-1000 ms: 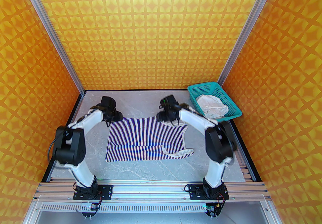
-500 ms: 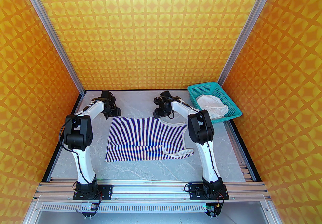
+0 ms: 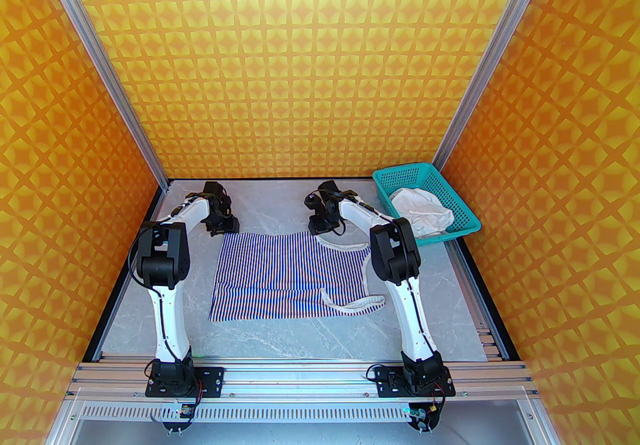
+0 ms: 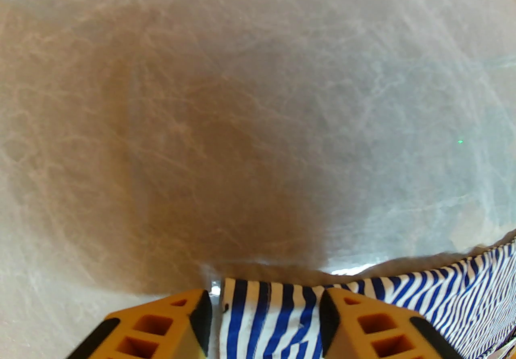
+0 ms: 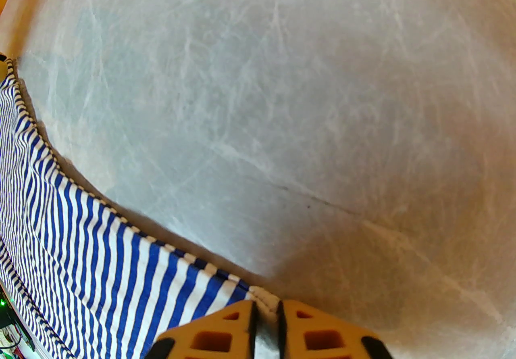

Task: Fold and stack the mixed laundry pile

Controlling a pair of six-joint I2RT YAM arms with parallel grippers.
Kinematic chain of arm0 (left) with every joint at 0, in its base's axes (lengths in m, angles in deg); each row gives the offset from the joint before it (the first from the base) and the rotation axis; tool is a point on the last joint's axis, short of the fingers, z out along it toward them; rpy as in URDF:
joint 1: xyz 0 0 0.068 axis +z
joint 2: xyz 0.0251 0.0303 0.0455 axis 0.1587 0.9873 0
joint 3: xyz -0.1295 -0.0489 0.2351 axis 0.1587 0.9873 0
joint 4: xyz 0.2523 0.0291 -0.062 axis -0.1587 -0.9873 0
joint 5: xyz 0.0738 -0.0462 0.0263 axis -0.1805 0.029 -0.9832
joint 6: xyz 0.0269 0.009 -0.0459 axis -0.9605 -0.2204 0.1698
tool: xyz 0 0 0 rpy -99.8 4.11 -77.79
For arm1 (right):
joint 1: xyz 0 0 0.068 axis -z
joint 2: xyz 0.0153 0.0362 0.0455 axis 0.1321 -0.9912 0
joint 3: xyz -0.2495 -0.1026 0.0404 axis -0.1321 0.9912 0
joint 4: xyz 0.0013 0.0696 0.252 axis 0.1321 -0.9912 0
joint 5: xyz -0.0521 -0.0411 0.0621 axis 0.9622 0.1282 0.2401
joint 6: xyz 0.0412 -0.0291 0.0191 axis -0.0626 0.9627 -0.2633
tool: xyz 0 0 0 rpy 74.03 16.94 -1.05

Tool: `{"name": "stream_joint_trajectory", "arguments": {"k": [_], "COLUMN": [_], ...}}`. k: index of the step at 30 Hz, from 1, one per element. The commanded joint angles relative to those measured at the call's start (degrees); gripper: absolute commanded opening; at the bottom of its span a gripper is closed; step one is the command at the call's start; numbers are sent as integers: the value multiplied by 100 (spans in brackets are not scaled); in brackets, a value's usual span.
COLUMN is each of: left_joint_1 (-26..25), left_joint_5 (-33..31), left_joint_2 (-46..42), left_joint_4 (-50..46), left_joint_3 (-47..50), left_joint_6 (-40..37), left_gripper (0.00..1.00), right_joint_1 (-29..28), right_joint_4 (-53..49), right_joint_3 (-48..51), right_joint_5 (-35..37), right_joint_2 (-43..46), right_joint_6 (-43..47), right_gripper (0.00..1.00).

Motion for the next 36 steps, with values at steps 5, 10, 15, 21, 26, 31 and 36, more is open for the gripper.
{"name": "stream_joint_trajectory", "arguments": {"k": [5, 10, 15, 21, 26, 31, 36], "left_joint_1": [44, 39, 44, 68, 68, 74, 79], "left_joint_5": [-78, -52, -27, -32, -6, 11, 29], "left_joint_2": [-4, -516, -1074, -1537, -1830, -2125, -2469], "left_joint_4": [-180, 223, 861, 1321, 1552, 1749, 1867], "left_joint_3": [-135, 341, 980, 1649, 2054, 2449, 2793], "left_joint_6": [-173, -231, -186, -48, 14, 119, 220], "left_gripper": [18, 0, 0, 0, 0, 0, 0], "right_joint_1": [-22, -18, -20, -24, -22, -18, -23], "right_joint_4": [-80, 162, 492, 831, 1021, 1256, 1449], "right_joint_3": [-61, 228, 668, 1235, 1600, 1979, 2410], "right_joint_5": [-171, -69, -49, -5, 9, -37, -100], "right_joint_2": [-3, 284, 640, 1086, 1374, 1673, 1964], "right_joint_6": [-109, -289, -461, -542, -573, -619, -647], "right_gripper": [0, 0, 0, 0, 0, 0, 0]}}
